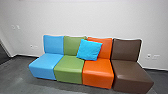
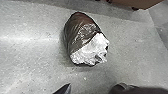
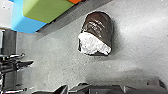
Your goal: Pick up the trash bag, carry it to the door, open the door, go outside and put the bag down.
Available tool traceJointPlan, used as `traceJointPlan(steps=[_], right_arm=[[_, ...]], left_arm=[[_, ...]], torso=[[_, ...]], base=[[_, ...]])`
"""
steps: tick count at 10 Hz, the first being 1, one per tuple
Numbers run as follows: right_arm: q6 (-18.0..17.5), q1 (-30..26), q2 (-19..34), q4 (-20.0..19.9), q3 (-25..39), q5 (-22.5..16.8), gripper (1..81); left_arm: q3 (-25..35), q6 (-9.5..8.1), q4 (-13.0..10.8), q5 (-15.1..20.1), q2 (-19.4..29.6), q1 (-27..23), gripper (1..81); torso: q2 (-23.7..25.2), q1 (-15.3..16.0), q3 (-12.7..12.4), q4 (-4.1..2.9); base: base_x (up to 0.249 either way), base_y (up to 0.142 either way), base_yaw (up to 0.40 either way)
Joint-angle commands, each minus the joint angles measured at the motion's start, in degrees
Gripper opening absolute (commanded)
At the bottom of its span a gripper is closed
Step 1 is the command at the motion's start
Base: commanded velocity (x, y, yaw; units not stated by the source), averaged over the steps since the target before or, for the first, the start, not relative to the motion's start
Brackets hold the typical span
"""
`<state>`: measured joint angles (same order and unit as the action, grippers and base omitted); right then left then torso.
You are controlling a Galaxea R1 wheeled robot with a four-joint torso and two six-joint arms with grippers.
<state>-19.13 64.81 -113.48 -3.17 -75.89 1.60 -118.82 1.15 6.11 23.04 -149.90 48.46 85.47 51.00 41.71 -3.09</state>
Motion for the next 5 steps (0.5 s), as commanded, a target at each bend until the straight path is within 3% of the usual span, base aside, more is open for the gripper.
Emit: traceJointPlan(steps=[1,4,5], right_arm=[[0.0,-3.8,3.4,-0.8,1.8,-2.1,81.1],[0.0,-3.6,3.7,-0.9,1.8,-2.1,81.1],[0.0,-3.3,4.1,-0.9,1.8,-2.0,81.1]], left_arm=[[-1.7,-0.35,1.1,3.0,-0.3,-8.8,81.1],[-5.4,-0.62,1.2,3.1,-2.4,-9.7,81.1],[-6.9,-0.71,1.4,3.2,-3.4,-10.3,81.1]], torso=[[5.4,3.5,0.0,0.0],[11.4,7.3,0.0,0.0],[13.4,8.5,3.3,0.0]], base=[[0.0,0.0,0.0],[0.0,0.0,0.0],[0.0,0.0,0.0]])
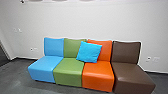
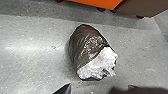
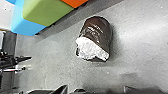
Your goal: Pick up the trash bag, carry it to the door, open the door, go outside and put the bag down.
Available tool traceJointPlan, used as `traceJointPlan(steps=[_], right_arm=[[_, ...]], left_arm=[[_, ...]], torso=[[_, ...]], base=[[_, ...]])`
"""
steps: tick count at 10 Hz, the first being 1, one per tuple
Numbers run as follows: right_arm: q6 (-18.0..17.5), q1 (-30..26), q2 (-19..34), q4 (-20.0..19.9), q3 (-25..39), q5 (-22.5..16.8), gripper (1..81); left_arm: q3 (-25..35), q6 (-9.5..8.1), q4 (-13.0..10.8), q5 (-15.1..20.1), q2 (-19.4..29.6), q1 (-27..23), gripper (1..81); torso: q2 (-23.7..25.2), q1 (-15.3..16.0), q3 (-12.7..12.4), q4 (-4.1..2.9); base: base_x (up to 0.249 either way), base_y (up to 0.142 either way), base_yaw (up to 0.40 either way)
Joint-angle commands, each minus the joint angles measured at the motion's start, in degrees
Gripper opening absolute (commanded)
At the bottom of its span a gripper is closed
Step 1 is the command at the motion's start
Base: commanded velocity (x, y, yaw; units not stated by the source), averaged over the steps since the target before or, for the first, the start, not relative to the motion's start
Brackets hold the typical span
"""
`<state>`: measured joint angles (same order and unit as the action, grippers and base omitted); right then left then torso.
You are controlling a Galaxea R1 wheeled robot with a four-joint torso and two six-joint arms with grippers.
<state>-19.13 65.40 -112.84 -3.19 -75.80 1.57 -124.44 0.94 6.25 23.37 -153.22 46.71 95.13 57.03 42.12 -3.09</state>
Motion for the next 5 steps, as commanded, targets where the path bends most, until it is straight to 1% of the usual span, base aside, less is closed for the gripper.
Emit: traceJointPlan(steps=[1,3,4,5], right_arm=[[-0.1,-3.8,3.6,-0.8,1.7,-2.0,81.1],[-0.8,-3.8,3.5,-0.8,1.5,-1.9,81.1],[-0.8,-3.8,3.4,-0.8,1.4,-1.9,81.1],[-0.8,-3.9,3.5,-0.8,1.4,-1.9,81.1]], left_arm=[[-1.4,-0.5,1.4,2.9,-0.6,-8.9,81.1],[-1.5,-0.5,1.1,3.0,-1.6,-8.8,81.1],[-1.3,-0.41,1.2,3.0,-1.7,-8.6,81.1],[-1.2,-0.41,1.2,3.0,-2.0,-8.4,81.1]], torso=[[5.6,3.6,5.1,0.0],[8.9,5.7,8.0,0.0],[10.8,6.8,4.4,0.0],[12.6,8.1,6.1,0.0]], base=[[0.0,0.0,0.0],[0.0,0.0,0.0],[0.0,0.0,0.0],[0.0,0.0,0.0]])
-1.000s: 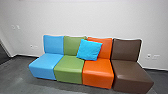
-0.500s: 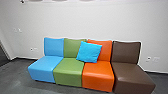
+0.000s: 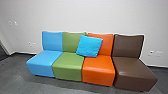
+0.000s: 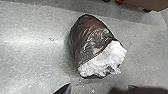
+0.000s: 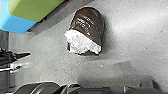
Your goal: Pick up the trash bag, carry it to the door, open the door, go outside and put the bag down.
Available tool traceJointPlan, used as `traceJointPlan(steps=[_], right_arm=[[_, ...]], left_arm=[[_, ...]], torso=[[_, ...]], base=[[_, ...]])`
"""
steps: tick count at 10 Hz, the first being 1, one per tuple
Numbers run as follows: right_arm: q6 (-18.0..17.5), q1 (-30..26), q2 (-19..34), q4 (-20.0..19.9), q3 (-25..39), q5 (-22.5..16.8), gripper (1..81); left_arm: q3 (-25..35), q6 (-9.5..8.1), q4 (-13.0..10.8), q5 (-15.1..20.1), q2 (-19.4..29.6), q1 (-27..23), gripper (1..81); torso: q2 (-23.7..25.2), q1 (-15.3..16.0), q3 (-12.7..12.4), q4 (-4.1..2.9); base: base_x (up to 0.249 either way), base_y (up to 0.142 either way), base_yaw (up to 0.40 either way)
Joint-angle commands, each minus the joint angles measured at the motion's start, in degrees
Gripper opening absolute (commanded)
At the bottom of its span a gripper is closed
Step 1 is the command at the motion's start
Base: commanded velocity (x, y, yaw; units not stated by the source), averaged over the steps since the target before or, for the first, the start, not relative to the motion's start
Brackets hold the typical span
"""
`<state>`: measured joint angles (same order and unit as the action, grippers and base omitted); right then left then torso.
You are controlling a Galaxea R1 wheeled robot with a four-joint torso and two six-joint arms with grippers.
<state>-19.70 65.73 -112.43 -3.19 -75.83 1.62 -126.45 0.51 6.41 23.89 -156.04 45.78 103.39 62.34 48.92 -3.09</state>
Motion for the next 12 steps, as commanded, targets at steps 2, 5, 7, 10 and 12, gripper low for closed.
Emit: traceJointPlan(steps=[2,5,7,10,12], right_arm=[[-0.3,-4.3,3.1,-0.8,1.4,-2.0,81.1],[-0.3,-4.4,3.2,-0.8,1.3,-2.1,81.1],[-0.3,-4.3,3.2,-0.8,1.4,-2.0,81.1],[-0.3,-4.3,3.2,-0.8,1.3,-2.0,81.1],[-0.3,-4.2,3.2,-0.8,1.2,-2.0,81.1]], left_arm=[[0.8,0.02,0.4,2.5,-0.7,-7.0,81.1],[0.6,-0.07,0.5,2.5,-1.6,-7.1,81.1],[0.9,-0.07,0.9,2.5,-2.4,-7.4,81.1],[0.7,0.02,0.7,2.5,-3.9,-7.0,81.1],[0.9,0.02,0.9,2.5,-4.1,-7.0,81.1]], torso=[[7.1,4.5,0.5,0.0],[12.7,8.0,0.7,0.0],[16.7,10.5,0.7,0.0],[22.6,14.2,0.7,0.0],[26.5,16.6,4.7,0.0]], base=[[0.0,0.0,0.0],[0.0,0.0,0.0],[0.0,0.0,0.0],[0.0,0.0,0.0],[0.0,0.0,0.0]])
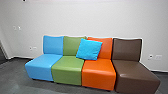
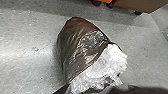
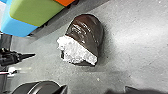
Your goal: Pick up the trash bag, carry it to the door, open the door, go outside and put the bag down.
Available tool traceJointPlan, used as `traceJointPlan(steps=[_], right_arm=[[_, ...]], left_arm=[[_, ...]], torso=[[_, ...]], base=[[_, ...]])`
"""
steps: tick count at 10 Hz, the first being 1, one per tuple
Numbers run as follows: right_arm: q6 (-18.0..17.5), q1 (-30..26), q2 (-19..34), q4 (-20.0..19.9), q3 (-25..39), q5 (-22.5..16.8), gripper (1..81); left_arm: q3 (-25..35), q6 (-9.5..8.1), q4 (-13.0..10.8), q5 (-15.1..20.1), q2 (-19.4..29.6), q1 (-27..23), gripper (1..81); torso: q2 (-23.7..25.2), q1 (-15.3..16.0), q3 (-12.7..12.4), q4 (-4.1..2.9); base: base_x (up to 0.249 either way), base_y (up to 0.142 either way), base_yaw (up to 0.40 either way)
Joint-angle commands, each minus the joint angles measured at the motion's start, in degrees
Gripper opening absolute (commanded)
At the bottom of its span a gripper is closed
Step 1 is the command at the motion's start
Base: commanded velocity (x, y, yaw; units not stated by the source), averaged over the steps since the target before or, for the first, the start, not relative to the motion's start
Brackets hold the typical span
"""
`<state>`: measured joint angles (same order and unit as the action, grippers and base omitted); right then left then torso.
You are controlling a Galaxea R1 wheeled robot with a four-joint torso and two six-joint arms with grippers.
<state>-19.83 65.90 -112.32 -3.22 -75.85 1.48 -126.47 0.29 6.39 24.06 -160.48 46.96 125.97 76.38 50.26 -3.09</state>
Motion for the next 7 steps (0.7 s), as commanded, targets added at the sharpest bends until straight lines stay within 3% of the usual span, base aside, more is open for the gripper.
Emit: traceJointPlan(steps=[1,5,6,7], right_arm=[[-0.2,-4.5,3.0,-0.7,1.2,-1.8,81.1],[-0.2,-4.7,3.0,-0.7,1.2,-1.8,81.1],[-0.2,-4.7,3.0,-0.7,1.2,-1.9,81.1],[-0.2,-4.6,3.1,-0.8,1.2,-1.9,81.1]], left_arm=[[0.7,0.15,0.9,2.3,0.2,-8.3,81.1],[0.4,0.15,1.1,2.2,0.3,-9.6,81.1],[0.1,0.15,1.3,2.2,0.4,-10.5,81.1],[-0.7,0.15,1.8,2.2,0.3,-11.4,81.1]], torso=[[5.6,3.6,5.2,0.0],[12.8,8.2,11.9,0.0],[14.3,9.1,7.8,0.0],[16.5,10.5,9.5,0.0]], base=[[0.0,0.0,0.0],[0.0,0.0,0.0],[0.0,0.0,0.0],[0.0,0.0,0.0]])
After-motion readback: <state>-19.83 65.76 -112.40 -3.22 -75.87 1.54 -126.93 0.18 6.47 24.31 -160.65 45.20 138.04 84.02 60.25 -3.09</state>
